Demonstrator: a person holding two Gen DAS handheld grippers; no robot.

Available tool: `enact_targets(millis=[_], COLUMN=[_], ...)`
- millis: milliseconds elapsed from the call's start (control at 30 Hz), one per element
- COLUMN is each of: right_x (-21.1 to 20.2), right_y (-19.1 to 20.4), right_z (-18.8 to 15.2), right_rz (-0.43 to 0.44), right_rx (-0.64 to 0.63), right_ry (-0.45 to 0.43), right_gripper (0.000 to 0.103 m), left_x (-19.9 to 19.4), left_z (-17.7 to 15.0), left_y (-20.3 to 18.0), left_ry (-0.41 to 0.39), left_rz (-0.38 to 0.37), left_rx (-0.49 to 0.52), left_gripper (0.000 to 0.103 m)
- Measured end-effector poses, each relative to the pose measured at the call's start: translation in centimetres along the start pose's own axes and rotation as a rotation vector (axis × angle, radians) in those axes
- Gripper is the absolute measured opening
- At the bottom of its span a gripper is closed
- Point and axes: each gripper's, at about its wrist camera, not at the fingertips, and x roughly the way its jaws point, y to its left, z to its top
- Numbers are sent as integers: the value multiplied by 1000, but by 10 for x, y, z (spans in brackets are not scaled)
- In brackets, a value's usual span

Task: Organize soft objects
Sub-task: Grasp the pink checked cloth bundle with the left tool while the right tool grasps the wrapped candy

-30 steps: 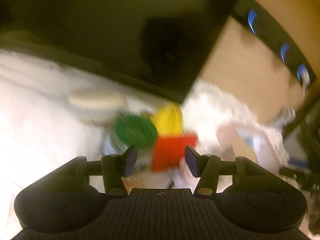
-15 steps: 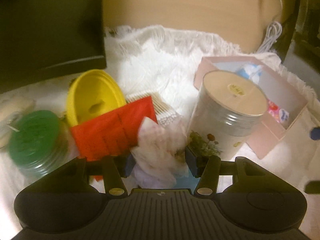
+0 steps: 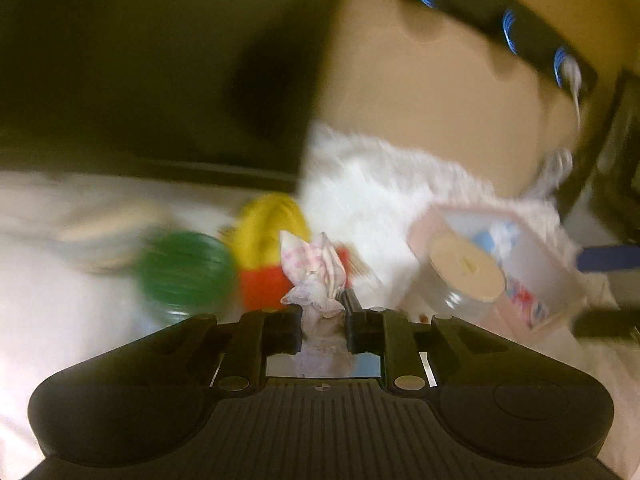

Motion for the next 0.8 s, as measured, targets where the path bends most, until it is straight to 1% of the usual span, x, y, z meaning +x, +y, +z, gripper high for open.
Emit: enact_targets(millis=[67,133,200,300,400,500,600,733,767,800], right_x=[13,28,41,68,100,129,157,188,194,197], right_y=[4,19,41,75,100,120,131,131,131,133], right_z=[19,28,25,11,-3,-11,-13,-12,-14,-16], right_rz=[37,59,65,78,105,142,142,149,149,141], right_rx=[30,23,-18,-65,-66,-85,-86,-79,-90,-111], right_ry=[28,43,49,59,92,91,80,108,122,118], right_gripper=[73,73,73,73,73,72,71,64,63,61], left_x=[-24,-45,-61,-78,-86,-88,-91,-92,-93,-94], left_z=[4,5,2,-6,-17,-27,-37,-43,-43,-43], left_y=[19,45,70,107,127,134,134,132,132,133], left_ry=[-41,-70,-81,-85,-76,-53,-27,-7,-4,-1], left_rz=[39,97,138,174,198,201,208,221,228,232], left_rx=[-39,-95,-159,-257,-312,-324,-314,-296,-291,-290], left_gripper=[22,22,22,22,22,22,22,22,22,22])
